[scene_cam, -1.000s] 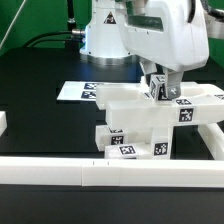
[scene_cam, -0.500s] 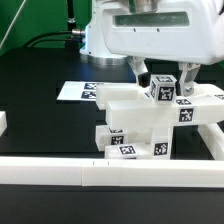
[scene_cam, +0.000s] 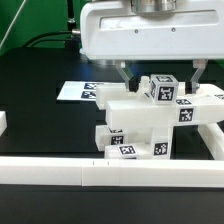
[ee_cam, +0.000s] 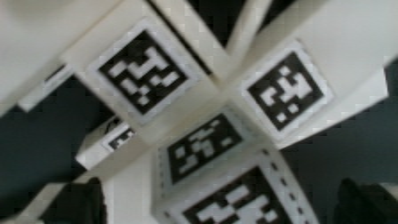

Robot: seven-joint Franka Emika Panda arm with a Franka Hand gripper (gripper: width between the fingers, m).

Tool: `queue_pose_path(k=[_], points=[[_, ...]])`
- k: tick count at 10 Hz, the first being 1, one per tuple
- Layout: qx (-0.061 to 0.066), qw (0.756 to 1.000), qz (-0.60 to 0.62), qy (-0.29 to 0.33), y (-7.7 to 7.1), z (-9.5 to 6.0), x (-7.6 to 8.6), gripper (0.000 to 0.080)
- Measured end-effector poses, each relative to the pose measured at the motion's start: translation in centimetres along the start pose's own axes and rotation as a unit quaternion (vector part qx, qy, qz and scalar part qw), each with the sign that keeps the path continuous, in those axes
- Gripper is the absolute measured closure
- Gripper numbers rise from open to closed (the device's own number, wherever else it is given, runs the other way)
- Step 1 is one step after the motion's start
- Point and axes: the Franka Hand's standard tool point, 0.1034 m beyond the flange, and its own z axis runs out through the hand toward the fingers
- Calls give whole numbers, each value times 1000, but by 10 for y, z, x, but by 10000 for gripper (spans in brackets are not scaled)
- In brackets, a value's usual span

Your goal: Assemble chair

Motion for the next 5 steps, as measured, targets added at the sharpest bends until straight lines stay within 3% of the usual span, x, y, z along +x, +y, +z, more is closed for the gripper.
queue_pose_path(k=[3,5], points=[[-17,992,-126,-2,0,3,-1,151],[-18,984,-177,0,2,5,-2,151]])
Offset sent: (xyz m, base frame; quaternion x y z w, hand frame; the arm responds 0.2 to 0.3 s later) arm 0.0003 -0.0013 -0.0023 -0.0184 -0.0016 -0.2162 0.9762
